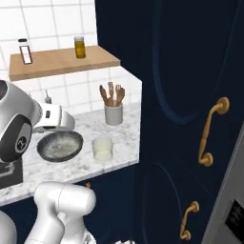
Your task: Grab a lemon wedge from the fridge and one ice cube from the ice bowl, and put them in the glass of lemonade.
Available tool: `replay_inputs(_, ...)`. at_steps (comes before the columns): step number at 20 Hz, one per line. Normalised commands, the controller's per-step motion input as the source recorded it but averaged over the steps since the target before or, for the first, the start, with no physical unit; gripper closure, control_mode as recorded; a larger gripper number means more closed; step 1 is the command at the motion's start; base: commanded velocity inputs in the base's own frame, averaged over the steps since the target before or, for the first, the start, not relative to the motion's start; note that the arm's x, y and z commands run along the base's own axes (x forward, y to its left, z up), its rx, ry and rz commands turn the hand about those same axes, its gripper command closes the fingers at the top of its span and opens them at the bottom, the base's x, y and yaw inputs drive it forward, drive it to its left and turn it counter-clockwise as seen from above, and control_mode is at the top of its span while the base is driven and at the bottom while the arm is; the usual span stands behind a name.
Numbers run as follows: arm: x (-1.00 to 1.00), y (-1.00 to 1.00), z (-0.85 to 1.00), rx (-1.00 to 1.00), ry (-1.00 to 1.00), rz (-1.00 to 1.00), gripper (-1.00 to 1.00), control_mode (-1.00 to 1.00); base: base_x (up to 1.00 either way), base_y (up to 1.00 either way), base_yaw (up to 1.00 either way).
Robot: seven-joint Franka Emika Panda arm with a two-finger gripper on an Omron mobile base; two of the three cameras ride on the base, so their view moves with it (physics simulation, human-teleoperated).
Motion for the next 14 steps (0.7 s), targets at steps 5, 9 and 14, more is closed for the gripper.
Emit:
replay_inputs(5,0.0,0.0,0.0,0.0,0.0,0.0,1.0,1.0,0.5,0.15,0.37)
replay_inputs(9,0.0,0.0,0.0,0.0,0.0,0.0,1.0,1.0,0.44,0.16,0.38)
replay_inputs(14,0.0,0.0,0.0,0.0,0.0,0.0,1.0,1.0,0.42,0.19,0.39)
